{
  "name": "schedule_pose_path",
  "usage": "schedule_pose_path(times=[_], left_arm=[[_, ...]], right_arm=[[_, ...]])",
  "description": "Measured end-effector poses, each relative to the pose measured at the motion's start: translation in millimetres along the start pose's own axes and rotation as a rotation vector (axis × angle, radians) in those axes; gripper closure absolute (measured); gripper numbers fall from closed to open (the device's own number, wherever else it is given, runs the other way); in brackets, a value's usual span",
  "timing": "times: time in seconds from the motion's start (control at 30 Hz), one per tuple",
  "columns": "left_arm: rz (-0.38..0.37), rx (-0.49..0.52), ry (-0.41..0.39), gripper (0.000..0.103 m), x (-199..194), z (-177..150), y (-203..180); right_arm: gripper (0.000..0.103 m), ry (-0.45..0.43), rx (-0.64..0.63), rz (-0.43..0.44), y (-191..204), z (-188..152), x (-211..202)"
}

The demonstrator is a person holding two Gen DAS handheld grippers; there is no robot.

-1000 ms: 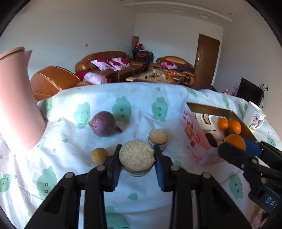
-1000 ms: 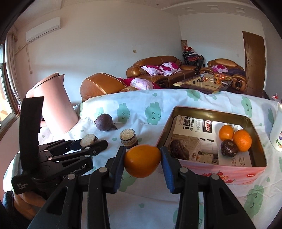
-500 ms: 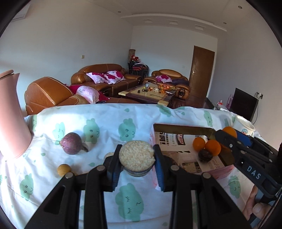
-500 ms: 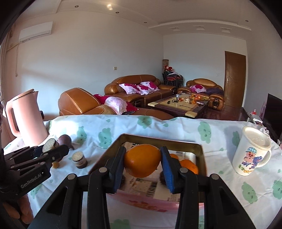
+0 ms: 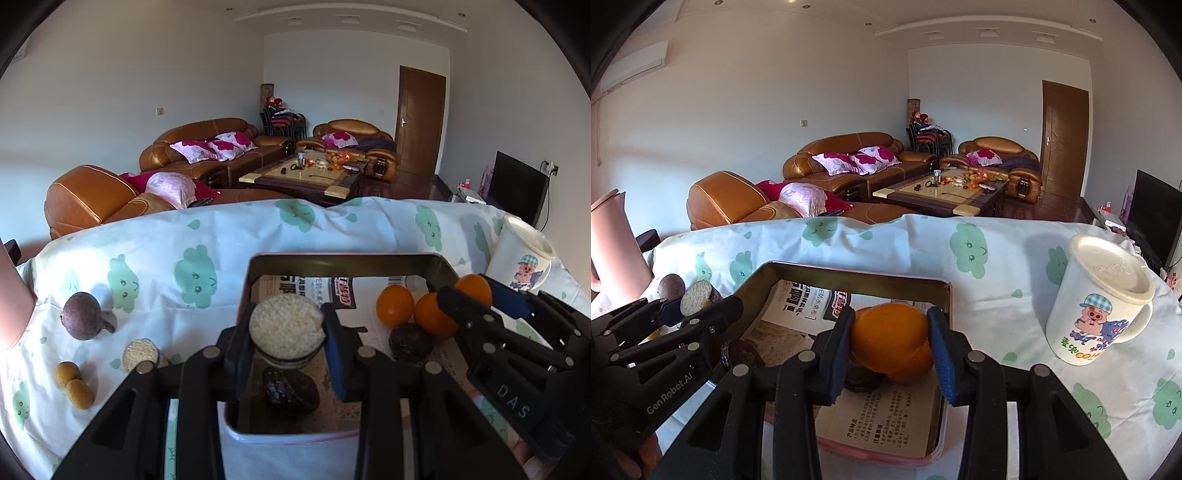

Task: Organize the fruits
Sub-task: 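Place the orange in the tray with the right gripper while the left gripper carries the snack there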

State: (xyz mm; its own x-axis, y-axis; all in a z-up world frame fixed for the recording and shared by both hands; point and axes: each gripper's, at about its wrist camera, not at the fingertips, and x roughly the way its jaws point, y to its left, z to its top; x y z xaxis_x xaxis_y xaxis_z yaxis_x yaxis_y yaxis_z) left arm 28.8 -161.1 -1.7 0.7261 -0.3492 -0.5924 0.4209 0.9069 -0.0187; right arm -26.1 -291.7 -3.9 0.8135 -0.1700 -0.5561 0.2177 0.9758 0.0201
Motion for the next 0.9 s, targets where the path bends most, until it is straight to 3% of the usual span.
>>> schedule_pose_path(times=[0.17, 0.53, 0.7, 0.9], left_arm=[[0.014, 0.022, 0.018, 0.068, 8.9, -2.5, -5.2], [0.019, 0.017, 0.04, 0.067, 12.5, -5.2, -2.3], [0.022, 0.005, 0.036, 0.067, 9.9, -6.6, 0.1], [0.034, -0.006, 0.031, 0.067, 8.7, -6.4, 2.8]], right_arm=[[0.061, 0.045, 0.003, 0.023, -0.1, -2.7, 10.5], [0.06, 0.046, -0.024, 0.018, 6.7, -4.0, 11.4], [0.06, 0.05, -0.012, 0.087, 9.2, -3.8, 11.9], [0.06, 0.054, -0.028, 0.105, 14.9, -3.9, 11.8]])
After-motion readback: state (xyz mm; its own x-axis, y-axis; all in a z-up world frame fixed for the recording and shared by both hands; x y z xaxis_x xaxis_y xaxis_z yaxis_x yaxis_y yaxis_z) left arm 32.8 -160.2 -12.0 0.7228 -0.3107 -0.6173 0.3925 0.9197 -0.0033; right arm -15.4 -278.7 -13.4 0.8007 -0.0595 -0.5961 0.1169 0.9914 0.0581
